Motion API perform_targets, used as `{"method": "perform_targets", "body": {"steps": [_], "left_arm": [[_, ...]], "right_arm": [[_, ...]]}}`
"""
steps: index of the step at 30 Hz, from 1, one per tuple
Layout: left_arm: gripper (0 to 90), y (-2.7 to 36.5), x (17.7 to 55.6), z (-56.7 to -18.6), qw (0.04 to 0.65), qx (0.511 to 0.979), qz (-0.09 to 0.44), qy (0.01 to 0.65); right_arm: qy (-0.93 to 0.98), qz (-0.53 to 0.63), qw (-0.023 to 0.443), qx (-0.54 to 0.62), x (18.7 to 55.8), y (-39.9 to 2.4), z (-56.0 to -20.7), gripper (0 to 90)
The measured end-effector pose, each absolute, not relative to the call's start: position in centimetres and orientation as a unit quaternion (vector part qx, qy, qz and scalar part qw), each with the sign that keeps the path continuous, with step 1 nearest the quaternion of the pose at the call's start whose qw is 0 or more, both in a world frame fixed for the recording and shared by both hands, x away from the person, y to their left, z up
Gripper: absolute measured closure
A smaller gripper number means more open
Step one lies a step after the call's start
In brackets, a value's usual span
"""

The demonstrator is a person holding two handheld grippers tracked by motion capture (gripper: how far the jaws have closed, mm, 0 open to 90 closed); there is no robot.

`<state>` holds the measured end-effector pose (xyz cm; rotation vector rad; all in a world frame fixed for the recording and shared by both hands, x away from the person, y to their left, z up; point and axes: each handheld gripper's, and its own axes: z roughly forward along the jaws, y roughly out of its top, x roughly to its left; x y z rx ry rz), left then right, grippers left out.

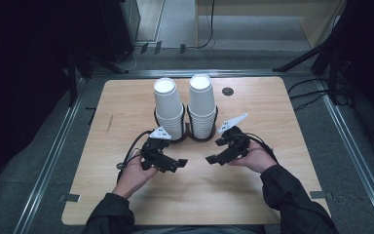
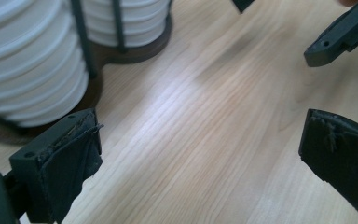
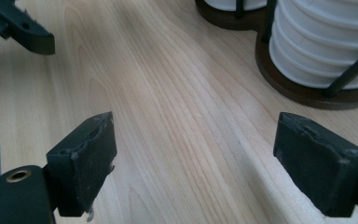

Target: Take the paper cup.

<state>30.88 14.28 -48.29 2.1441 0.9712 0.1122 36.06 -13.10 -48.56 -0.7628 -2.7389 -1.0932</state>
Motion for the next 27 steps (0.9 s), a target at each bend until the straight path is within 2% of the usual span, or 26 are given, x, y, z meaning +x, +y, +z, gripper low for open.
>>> {"method": "perform_targets", "body": {"steps": [2,6,9,10,12,13,15,19,23,27], "left_arm": [[0.0,14.4,30.9,-48.3,0.382,0.841,0.037,0.382],[0.2,14.6,31.3,-48.7,0.382,0.84,0.02,0.384],[15.7,14.7,31.5,-48.9,0.388,0.839,0.012,0.381],[16.4,14.7,31.5,-48.9,0.393,0.838,0.009,0.379],[20.4,14.7,31.5,-48.8,0.393,0.841,0.009,0.373],[30.2,14.8,31.4,-48.7,0.394,0.843,0.009,0.367],[33.4,14.8,31.5,-48.6,0.391,0.843,0.009,0.37],[46.5,15.2,31.1,-48.5,0.381,0.847,0.009,0.371],[53.7,15.3,31.1,-48.4,0.384,0.846,0.01,0.369],[55.9,15.0,31.2,-48.4,0.381,0.85,0.009,0.362]], "right_arm": [[-0.896,-0.354,0.062,-0.262,36.4,-13.2,-48.6,13.5],[-0.898,-0.348,0.051,-0.263,36.4,-13.2,-48.3,16.1],[-0.892,-0.359,0.057,-0.268,36.5,-13.4,-48.0,23.3],[-0.891,-0.361,0.059,-0.268,36.5,-13.5,-47.9,24.5],[-0.891,-0.363,0.061,-0.265,36.6,-13.6,-47.8,34.1],[-0.893,-0.363,0.065,-0.259,36.6,-13.7,-47.7,41.9],[-0.899,-0.365,0.062,-0.235,36.3,-13.6,-47.7,47.8],[-0.909,-0.355,0.041,-0.214,35.8,-13.1,-47.9,50.8],[-0.909,-0.357,0.045,-0.212,35.5,-13.0,-48.2,50.8],[-0.917,-0.334,0.057,-0.21,35.4,-13.0,-48.6,48.9]]}}
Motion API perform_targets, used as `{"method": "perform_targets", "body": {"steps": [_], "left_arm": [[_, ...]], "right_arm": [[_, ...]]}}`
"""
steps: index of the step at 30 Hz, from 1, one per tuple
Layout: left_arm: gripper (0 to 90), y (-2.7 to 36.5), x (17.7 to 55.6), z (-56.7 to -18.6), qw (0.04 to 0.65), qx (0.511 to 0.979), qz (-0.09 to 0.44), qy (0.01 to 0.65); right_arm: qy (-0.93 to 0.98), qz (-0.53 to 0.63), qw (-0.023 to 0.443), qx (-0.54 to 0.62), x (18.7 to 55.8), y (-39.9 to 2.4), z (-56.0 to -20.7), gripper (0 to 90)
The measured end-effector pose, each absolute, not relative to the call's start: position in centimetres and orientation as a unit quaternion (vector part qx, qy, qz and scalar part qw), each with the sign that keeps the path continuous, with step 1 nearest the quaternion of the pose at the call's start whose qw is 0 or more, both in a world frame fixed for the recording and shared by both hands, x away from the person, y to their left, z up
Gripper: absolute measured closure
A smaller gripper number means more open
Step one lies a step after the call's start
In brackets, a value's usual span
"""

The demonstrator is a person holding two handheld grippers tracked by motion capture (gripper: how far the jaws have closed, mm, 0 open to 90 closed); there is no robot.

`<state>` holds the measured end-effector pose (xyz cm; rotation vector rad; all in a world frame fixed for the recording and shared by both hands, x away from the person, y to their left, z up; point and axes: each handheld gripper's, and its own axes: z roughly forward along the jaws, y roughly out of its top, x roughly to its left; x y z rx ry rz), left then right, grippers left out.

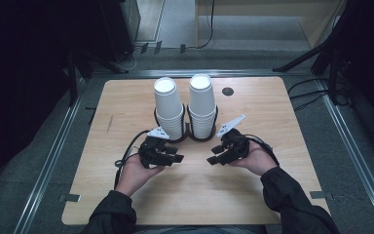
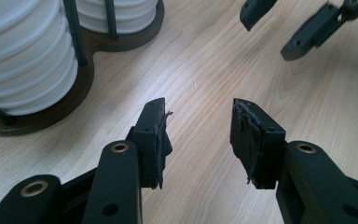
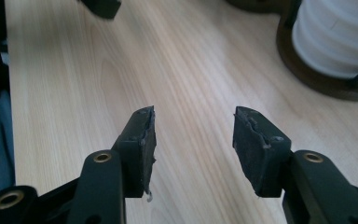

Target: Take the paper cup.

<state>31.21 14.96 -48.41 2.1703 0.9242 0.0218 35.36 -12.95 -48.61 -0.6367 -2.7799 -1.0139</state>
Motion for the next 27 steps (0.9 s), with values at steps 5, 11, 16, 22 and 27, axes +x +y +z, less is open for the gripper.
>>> {"method": "perform_targets", "body": {"steps": [5,11,16,22,27], "left_arm": [[56.1,14.8,31.5,-48.5,0.384,0.85,-0.003,0.361],[56.8,14.2,31.9,-48.4,0.385,0.852,-0.002,0.354],[58.9,14.1,32.1,-48.1,0.389,0.853,-0.001,0.348],[61.4,13.8,32.1,-47.8,0.39,0.857,0.015,0.338],[64.7,13.7,32.3,-47.4,0.396,0.849,0.015,0.349]], "right_arm": [[-0.919,-0.335,0.05,-0.201,35.0,-13.0,-48.6,48.2],[-0.907,-0.345,0.058,-0.235,34.9,-13.7,-48.4,49.6],[-0.895,-0.361,0.062,-0.256,35.1,-14.4,-48.0,51.1],[-0.892,-0.365,0.055,-0.262,35.1,-15.0,-48.0,50.3],[-0.892,-0.37,0.047,-0.255,35.0,-15.3,-47.5,49.5]]}}
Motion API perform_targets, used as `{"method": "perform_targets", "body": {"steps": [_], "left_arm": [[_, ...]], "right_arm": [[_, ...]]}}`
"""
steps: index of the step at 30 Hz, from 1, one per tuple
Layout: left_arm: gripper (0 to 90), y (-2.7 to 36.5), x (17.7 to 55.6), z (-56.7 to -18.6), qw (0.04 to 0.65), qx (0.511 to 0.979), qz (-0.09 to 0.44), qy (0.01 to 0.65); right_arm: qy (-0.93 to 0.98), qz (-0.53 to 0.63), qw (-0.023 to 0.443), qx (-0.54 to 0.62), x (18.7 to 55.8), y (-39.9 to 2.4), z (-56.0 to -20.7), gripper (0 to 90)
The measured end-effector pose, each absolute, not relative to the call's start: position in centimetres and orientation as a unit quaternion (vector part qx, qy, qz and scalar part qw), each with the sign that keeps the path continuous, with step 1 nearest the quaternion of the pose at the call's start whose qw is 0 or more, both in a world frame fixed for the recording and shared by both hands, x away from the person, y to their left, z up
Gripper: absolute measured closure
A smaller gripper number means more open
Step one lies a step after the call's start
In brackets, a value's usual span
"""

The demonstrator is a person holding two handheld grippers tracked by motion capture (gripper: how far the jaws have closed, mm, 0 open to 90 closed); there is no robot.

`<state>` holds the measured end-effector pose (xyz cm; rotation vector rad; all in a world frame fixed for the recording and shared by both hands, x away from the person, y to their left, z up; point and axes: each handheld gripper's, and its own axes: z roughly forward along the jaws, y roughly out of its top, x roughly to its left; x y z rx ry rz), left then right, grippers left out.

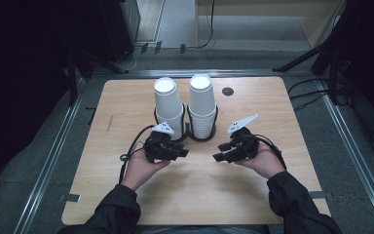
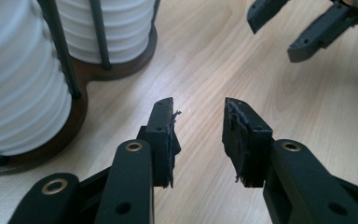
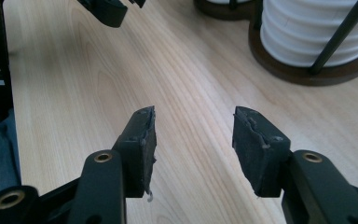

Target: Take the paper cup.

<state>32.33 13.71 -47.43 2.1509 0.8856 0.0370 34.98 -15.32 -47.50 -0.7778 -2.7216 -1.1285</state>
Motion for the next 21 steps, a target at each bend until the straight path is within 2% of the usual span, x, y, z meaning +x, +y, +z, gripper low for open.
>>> {"method": "perform_targets", "body": {"steps": [2,5,13,21], "left_arm": [[66.8,13.6,32.3,-47.3,0.398,0.846,0.017,0.354],[75.6,13.4,32.6,-46.8,0.405,0.842,0.026,0.355],[87.9,12.7,33.4,-45.3,0.41,0.842,0.042,0.349],[89.2,11.5,34.5,-44.1,0.407,0.84,0.05,0.355]], "right_arm": [[-0.89,-0.375,0.044,-0.254,35.0,-15.4,-47.4,48.6],[-0.887,-0.381,0.038,-0.258,35.0,-15.8,-47.1,46.7],[-0.882,-0.399,0.018,-0.25,35.1,-16.2,-45.4,43.4],[-0.886,-0.391,0.009,-0.25,36.3,-16.0,-43.7,40.0]]}}
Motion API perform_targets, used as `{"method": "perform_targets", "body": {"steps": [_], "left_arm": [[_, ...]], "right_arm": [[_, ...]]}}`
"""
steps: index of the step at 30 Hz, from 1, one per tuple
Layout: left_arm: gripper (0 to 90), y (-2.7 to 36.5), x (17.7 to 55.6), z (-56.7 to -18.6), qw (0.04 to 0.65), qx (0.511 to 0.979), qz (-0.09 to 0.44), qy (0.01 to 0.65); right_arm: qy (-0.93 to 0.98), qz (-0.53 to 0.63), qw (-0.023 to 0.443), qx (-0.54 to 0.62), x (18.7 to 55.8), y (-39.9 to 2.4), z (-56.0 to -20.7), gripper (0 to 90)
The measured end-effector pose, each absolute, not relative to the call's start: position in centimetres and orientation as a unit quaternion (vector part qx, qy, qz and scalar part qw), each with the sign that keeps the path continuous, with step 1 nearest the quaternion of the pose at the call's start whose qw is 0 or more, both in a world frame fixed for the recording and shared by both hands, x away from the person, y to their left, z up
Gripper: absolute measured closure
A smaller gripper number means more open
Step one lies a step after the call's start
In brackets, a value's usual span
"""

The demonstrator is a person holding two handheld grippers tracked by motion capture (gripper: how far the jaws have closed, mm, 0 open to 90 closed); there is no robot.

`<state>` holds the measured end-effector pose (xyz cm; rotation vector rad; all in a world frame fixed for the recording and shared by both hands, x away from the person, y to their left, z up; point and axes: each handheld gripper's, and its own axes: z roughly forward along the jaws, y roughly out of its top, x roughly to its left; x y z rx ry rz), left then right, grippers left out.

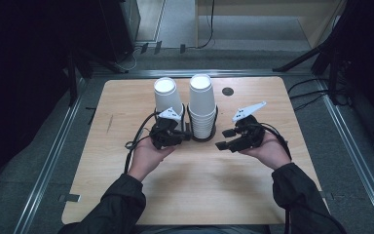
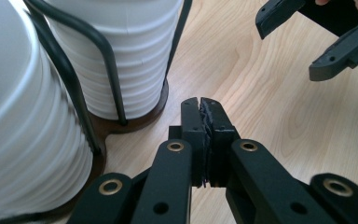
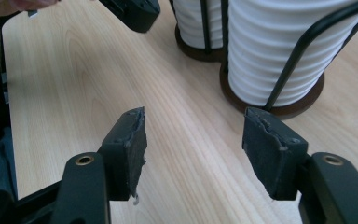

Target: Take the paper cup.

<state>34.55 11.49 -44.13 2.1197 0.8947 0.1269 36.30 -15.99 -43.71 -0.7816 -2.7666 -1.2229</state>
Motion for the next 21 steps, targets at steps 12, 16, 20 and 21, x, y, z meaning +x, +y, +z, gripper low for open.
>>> {"method": "perform_targets", "body": {"steps": [12,16,20,21], "left_arm": [[89.1,10.2,36.6,-43.1,0.413,0.828,0.061,0.374],[89.0,9.9,36.9,-42.8,0.416,0.826,0.065,0.374],[88.9,9.9,37.4,-42.7,0.418,0.822,0.063,0.381],[88.9,9.8,37.5,-42.8,0.413,0.825,0.066,0.381]], "right_arm": [[-0.879,-0.401,0.006,-0.258,38.0,-16.0,-41.3,37.5],[-0.876,-0.408,0.007,-0.256,38.6,-16.1,-40.5,37.2],[-0.874,-0.41,-0.004,-0.26,39.4,-16.1,-39.6,36.0],[-0.874,-0.411,-0.006,-0.26,39.7,-16.1,-39.4,35.5]]}}
